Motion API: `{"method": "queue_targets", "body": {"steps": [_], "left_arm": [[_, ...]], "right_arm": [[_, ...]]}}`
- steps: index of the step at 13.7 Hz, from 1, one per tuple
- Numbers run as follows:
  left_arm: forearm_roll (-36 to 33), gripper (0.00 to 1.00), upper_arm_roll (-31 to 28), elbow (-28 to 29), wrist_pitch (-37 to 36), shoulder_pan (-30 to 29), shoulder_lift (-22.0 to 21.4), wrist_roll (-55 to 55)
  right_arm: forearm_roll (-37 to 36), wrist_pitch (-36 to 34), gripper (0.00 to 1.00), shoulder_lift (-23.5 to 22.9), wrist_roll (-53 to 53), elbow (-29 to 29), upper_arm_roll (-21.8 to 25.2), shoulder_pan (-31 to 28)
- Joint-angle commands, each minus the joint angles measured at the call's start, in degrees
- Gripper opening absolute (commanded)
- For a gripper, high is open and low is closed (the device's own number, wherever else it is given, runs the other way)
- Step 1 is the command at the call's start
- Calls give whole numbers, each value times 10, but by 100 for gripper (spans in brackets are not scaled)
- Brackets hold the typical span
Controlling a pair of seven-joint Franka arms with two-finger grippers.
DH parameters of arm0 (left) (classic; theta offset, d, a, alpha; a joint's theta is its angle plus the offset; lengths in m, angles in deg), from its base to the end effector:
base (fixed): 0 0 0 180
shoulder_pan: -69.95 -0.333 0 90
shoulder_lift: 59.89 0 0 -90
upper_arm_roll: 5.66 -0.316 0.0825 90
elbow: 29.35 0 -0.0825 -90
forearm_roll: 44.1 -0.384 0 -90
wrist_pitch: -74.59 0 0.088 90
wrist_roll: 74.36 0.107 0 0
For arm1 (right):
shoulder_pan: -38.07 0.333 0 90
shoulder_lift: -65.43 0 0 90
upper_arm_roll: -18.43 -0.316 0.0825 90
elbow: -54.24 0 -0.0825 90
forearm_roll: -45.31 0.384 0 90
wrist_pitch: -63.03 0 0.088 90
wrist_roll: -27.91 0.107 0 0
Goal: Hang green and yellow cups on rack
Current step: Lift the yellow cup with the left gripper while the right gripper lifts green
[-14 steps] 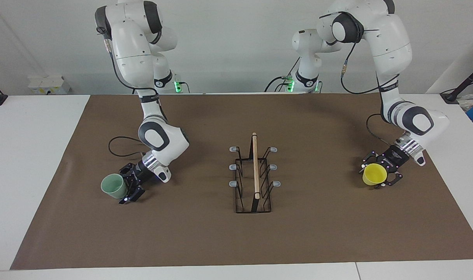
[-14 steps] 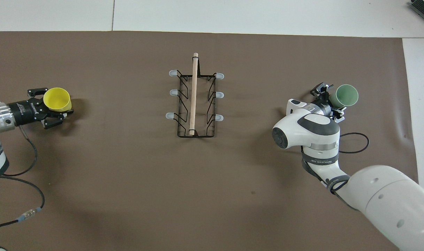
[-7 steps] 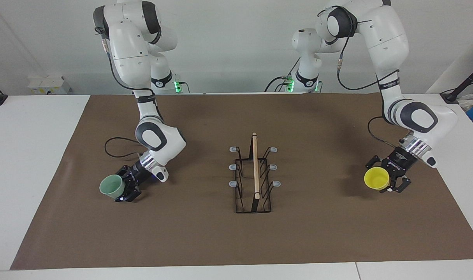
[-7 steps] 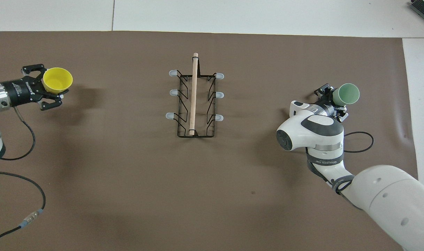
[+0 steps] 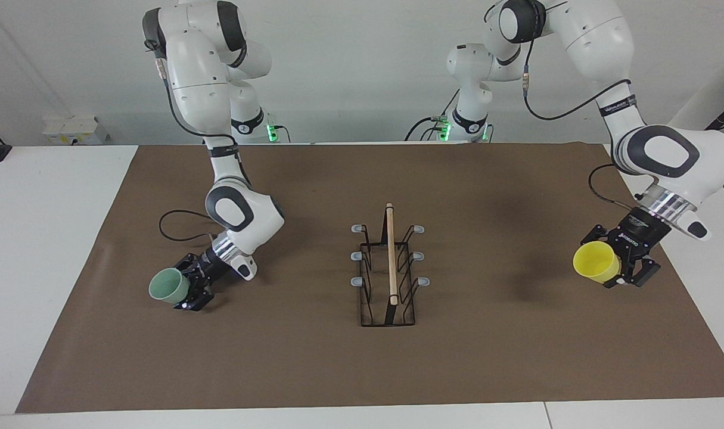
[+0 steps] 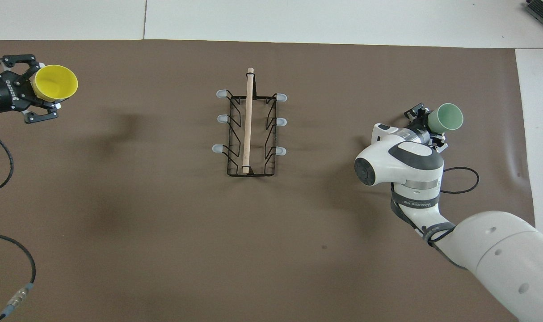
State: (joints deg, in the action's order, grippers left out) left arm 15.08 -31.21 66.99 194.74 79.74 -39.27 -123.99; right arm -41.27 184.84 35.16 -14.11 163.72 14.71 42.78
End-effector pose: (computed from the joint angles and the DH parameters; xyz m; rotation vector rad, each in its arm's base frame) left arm 0.6629 0.1100 0.4326 1.6520 1.7129 -0.1519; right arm 0.6241 0.0456 0.2219 1.1591 1.7633 -0.6169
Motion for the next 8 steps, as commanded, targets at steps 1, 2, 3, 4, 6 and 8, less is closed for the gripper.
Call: {"method": "queue_targets", "body": {"steps": [1, 2, 3, 4, 6, 8], "left_arm": [[-76, 0, 15, 11, 3, 6, -50, -13], [-121, 0, 42, 11, 4, 5, -66, -12], [-178, 0, 63, 11, 4, 5, -79, -12], [-227, 0, 87, 15, 3, 5, -94, -12], [-274, 0, 110, 20, 2, 6, -110, -9], [-346, 0, 148, 39, 9, 8, -141, -8]], "right_arm": [[147, 12, 0, 15, -98, -47, -5, -12], [197, 12, 0, 30, -105, -47, -5, -18], [236, 12, 0, 44, -107, -46, -5, -16], [270, 12, 0, 53, -108, -46, -7, -14], [315, 12, 0, 61, -111, -47, -9, -15], [378, 10, 0, 78, -119, -50, -9, -17]]}}
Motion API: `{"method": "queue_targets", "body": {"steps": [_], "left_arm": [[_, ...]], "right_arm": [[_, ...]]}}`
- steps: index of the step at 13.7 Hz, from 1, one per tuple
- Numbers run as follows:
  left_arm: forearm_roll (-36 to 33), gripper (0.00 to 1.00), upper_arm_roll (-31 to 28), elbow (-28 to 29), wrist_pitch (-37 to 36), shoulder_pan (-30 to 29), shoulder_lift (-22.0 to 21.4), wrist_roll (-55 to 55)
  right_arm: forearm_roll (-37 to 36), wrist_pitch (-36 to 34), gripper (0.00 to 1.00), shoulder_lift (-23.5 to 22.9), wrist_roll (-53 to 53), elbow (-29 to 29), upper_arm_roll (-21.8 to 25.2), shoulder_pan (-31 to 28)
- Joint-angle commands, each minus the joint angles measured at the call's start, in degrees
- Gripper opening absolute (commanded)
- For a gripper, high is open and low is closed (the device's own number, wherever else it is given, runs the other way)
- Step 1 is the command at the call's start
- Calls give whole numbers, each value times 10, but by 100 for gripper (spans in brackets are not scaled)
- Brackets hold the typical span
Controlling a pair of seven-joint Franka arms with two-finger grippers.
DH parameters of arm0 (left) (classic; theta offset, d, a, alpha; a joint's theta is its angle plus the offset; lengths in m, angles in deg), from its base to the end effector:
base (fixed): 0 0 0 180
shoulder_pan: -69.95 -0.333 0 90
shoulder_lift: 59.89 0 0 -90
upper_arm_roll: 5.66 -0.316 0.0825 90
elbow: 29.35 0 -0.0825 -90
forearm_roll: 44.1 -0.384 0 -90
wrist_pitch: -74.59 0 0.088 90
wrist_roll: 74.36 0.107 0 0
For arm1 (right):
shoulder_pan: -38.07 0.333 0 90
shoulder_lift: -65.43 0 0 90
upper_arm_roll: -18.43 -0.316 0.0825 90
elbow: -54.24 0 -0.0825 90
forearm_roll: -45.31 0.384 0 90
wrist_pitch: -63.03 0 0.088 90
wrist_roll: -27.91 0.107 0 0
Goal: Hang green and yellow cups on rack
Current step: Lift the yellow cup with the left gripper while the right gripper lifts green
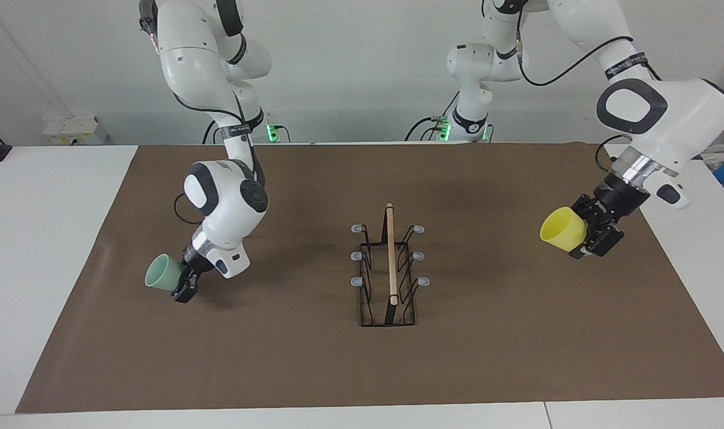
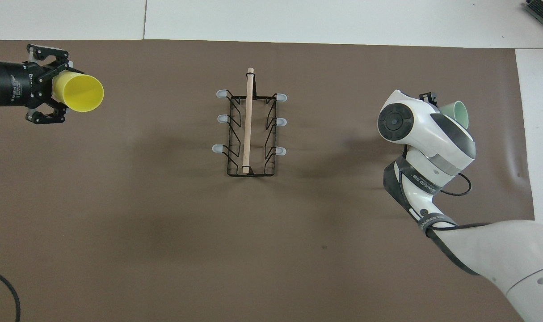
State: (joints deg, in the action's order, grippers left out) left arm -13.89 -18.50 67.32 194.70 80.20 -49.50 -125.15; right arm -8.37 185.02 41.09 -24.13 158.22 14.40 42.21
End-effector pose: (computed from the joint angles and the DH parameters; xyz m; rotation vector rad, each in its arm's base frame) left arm 0.6412 -0.0051 0.5188 2.2256 1.4233 0.0376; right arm 0.6434 0.0530 0.3112 1.7056 1.7744 -0.4639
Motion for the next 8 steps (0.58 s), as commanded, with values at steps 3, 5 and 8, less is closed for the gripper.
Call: {"method": "queue_targets", "body": {"steps": [3, 5, 8], "left_arm": [[-135, 0, 83, 88, 60, 3, -89, -3], [-194, 0, 126, 126, 97, 3, -109, -5], [-249, 0, 177, 185, 169, 3, -129, -5]], "right_arm": [[214, -31, 0, 33, -73, -45, -6, -15], [305, -65, 0, 36, -97, -84, -6, -29], [533, -59, 0, 50, -132, -91, -5, -52]]}}
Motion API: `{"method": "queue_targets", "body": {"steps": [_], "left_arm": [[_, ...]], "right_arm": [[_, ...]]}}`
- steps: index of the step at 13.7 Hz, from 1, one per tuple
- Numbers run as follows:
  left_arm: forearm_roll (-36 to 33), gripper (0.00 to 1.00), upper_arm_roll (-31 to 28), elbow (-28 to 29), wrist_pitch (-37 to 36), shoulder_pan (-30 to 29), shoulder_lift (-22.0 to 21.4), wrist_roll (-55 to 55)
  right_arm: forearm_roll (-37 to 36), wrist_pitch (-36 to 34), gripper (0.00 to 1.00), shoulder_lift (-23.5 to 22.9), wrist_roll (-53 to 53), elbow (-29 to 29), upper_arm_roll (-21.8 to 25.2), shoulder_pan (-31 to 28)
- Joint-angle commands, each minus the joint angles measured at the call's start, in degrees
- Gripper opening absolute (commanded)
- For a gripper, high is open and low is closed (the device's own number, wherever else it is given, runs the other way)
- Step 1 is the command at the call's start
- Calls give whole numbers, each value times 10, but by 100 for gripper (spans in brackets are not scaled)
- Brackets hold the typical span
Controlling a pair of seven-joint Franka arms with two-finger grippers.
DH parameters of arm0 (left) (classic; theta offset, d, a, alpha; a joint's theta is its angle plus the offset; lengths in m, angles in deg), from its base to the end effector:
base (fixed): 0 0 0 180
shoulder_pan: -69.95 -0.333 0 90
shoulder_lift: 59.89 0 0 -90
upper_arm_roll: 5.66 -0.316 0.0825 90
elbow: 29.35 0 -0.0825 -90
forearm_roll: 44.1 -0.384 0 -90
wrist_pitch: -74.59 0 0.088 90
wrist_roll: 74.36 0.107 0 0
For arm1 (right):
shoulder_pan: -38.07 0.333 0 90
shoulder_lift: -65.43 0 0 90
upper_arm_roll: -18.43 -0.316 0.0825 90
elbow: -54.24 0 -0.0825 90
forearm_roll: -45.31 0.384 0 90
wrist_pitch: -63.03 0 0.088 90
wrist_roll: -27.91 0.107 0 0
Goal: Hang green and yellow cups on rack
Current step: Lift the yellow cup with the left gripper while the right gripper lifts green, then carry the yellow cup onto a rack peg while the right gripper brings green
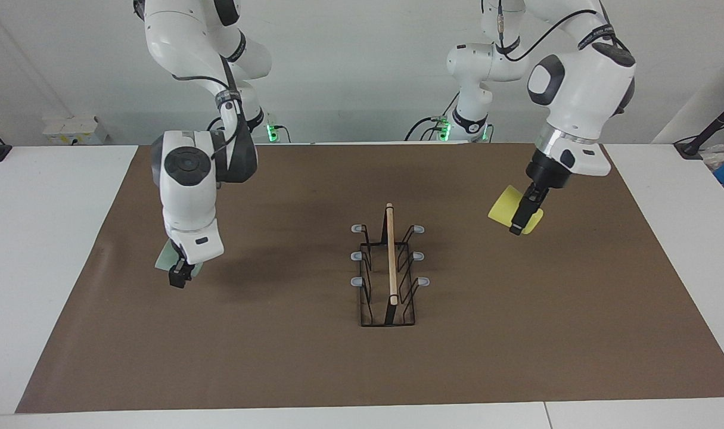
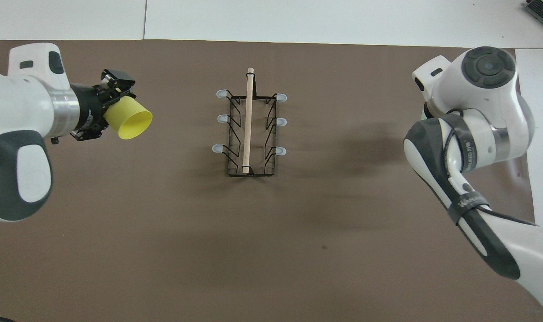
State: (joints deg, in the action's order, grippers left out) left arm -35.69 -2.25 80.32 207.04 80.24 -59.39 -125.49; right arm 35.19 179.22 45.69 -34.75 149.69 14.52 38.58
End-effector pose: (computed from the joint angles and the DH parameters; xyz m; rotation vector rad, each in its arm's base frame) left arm 0.5786 -0.1439 0.5279 2.6180 1.0022 0.3691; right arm 0.6563 0.0362 0.4094 2.4491 1.7543 -0.0753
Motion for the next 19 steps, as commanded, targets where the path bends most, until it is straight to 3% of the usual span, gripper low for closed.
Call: {"method": "queue_targets", "body": {"steps": [1, 5, 7, 10, 15, 17, 19], "left_arm": [[-63, 0, 29, 69, 59, 3, -34, -2], [-139, 0, 84, 137, 229, 5, -23, 4], [-198, 0, 92, 159, 264, 5, -23, 2], [-205, 0, 101, 169, 344, 11, 9, 2], [-210, 0, 108, 165, 378, 13, 35, 1], [-210, 0, 115, 165, 378, 13, 35, 1], [-210, 0, 118, 169, 374, 22, 35, 1]], "right_arm": [[148, 14, 0, 7, -30, -5, -7, -16], [325, 52, 0, 11, -76, 3, -8, -16], [414, 79, 0, 16, -110, 20, -8, -16], [588, 84, 0, 31, -202, 47, -7, -31], [922, 75, 0, 94, -399, 163, -7, -27], [1013, 74, 0, 113, -444, 199, -8, -4], [1057, 80, 0, 119, -488, 213, -7, 18]]}}
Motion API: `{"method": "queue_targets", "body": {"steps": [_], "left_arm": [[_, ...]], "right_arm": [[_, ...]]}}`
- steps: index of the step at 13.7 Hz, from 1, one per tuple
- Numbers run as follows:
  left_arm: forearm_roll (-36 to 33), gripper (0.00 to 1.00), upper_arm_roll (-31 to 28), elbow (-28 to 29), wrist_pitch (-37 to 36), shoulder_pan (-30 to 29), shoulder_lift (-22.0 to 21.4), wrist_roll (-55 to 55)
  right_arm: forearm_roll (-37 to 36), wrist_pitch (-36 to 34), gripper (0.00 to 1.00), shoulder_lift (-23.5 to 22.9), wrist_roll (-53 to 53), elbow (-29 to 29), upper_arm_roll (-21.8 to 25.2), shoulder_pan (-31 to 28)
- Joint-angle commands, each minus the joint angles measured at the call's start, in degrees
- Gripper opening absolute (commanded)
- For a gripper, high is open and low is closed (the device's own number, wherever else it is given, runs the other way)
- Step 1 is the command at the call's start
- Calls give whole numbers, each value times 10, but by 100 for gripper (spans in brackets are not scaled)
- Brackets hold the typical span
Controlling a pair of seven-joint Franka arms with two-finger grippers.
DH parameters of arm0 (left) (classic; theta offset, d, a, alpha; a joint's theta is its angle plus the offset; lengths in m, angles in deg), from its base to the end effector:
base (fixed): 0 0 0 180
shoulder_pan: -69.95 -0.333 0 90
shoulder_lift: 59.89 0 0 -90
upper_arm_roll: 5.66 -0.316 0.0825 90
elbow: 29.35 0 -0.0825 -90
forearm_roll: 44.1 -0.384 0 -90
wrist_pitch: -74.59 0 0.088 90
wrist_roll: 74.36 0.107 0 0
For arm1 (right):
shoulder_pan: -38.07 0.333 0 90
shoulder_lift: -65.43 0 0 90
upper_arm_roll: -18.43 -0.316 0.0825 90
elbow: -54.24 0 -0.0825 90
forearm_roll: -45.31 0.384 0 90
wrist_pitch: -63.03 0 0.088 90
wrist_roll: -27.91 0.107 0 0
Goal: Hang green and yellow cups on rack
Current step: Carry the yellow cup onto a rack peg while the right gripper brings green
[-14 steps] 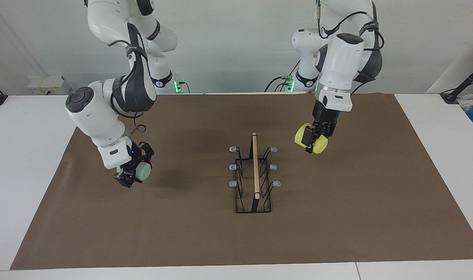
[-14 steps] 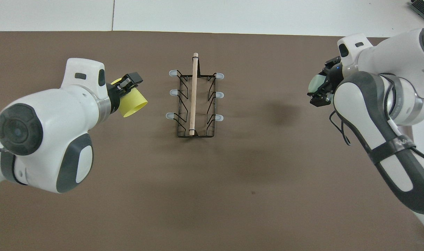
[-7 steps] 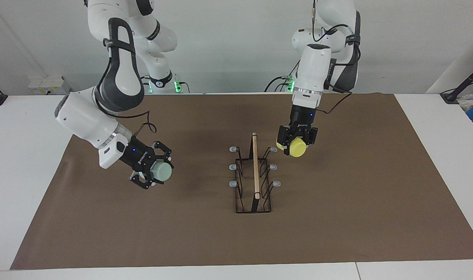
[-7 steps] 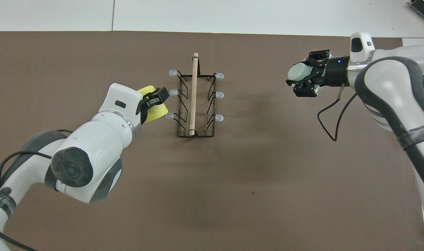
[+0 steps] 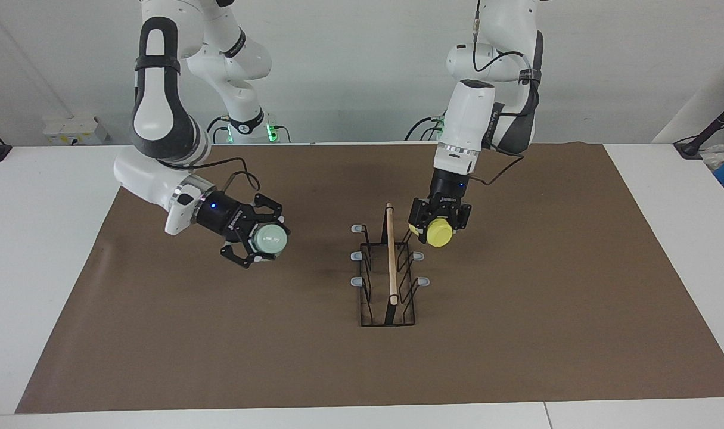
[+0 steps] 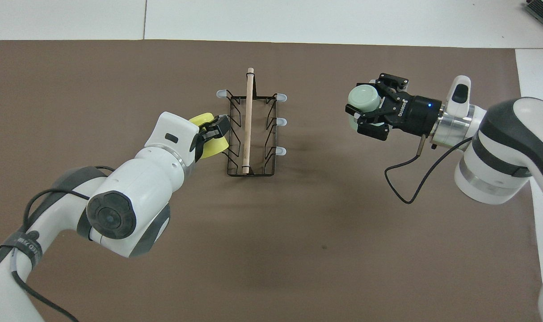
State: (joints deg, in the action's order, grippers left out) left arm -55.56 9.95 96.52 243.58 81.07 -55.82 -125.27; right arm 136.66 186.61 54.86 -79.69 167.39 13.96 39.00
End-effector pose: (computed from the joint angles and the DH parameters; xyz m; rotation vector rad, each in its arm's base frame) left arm 0.5192 -0.2736 0.4322 2.6444 0.3278 0.8123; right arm 0.6086 0.0962 0.4121 -1.8235 -0.9193 -1.1888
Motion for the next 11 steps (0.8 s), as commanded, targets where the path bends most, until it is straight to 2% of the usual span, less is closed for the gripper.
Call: {"method": "queue_targets", "body": {"steps": [1, 5, 6, 8, 11], "left_arm": [[-11, 0, -2, 11, 4, 15, -1, -3], [-11, 0, 14, 19, -67, 15, -12, -18], [-11, 11, 17, 19, -81, 14, -13, -19], [-11, 100, 19, 12, -99, 13, -14, -16], [-11, 100, 20, -18, -160, 14, -11, -15]], "right_arm": [[72, 9, 0, 32, -57, 42, -2, 26], [296, 52, 0, 49, -140, 69, -1, 109], [341, 71, 0, 49, -158, 67, -1, 135], [433, 110, 0, 49, -228, 66, -1, 179], [446, 111, 0, 53, -255, 71, -1, 189]]}}
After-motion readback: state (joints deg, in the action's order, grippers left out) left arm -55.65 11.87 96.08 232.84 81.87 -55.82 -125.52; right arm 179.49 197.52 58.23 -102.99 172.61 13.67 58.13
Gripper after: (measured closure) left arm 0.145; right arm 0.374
